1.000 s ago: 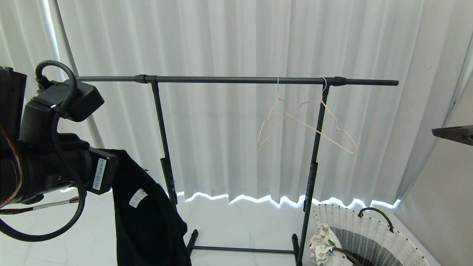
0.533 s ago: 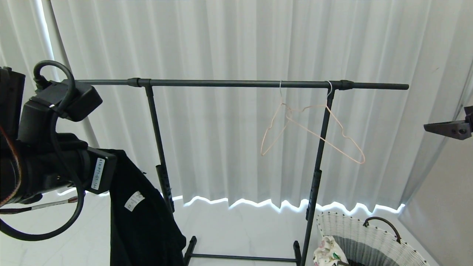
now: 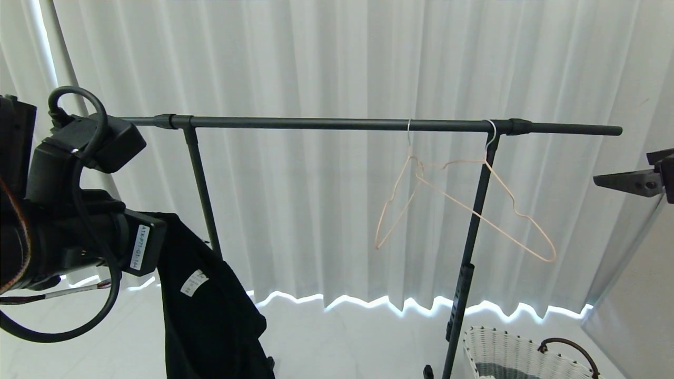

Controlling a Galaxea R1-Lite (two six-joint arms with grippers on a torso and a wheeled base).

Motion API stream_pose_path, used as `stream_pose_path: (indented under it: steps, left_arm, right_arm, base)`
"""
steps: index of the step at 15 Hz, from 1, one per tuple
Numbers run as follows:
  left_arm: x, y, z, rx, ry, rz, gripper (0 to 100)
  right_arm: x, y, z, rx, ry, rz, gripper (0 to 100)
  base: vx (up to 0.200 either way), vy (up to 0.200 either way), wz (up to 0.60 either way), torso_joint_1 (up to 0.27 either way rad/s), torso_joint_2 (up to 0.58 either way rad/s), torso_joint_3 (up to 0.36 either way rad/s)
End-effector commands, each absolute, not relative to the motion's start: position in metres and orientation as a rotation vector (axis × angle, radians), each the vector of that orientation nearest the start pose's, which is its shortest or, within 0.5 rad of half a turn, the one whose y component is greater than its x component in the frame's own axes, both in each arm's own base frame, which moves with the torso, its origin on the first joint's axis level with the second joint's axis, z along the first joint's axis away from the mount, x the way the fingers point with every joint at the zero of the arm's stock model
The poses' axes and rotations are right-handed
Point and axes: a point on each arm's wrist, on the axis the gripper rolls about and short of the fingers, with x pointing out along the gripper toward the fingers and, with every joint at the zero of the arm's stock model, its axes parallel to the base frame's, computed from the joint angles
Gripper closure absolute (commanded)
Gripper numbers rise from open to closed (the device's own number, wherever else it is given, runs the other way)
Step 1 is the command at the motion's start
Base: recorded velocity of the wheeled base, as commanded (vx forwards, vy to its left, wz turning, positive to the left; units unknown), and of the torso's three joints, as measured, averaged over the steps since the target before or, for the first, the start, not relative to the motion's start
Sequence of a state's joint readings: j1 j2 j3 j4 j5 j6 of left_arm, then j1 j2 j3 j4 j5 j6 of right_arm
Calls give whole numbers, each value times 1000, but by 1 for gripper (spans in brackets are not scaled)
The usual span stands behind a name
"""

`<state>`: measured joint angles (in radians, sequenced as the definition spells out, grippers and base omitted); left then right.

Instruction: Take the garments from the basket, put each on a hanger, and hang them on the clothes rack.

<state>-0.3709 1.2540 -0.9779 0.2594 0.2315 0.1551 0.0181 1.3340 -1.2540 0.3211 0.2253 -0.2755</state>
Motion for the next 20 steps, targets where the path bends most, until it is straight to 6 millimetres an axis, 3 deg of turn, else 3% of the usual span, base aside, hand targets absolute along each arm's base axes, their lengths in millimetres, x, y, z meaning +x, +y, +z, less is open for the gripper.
stream_pose_path:
  steps: [1, 6, 15, 20]
  left_arm:
    - [173, -62, 258, 310, 501, -176, 100]
    - [173, -62, 257, 312, 507, -175, 100]
    - [174, -61, 260, 333, 478, -130, 100]
    - [174, -62, 258, 342, 481, -137, 100]
  right_arm:
    - [213, 9, 311, -218, 379, 315, 0]
    - [238, 11, 294, -165, 442, 419, 0]
    - [334, 15, 226, -44, 658, 565, 0]
    - [353, 15, 199, -14, 728, 586, 0]
  base:
    - [200, 0, 0, 7, -7, -2]
    - [120, 0, 0, 2, 0, 0]
    - [0, 0, 0, 0, 0, 0]
    - [0, 0, 0, 0, 0, 0]
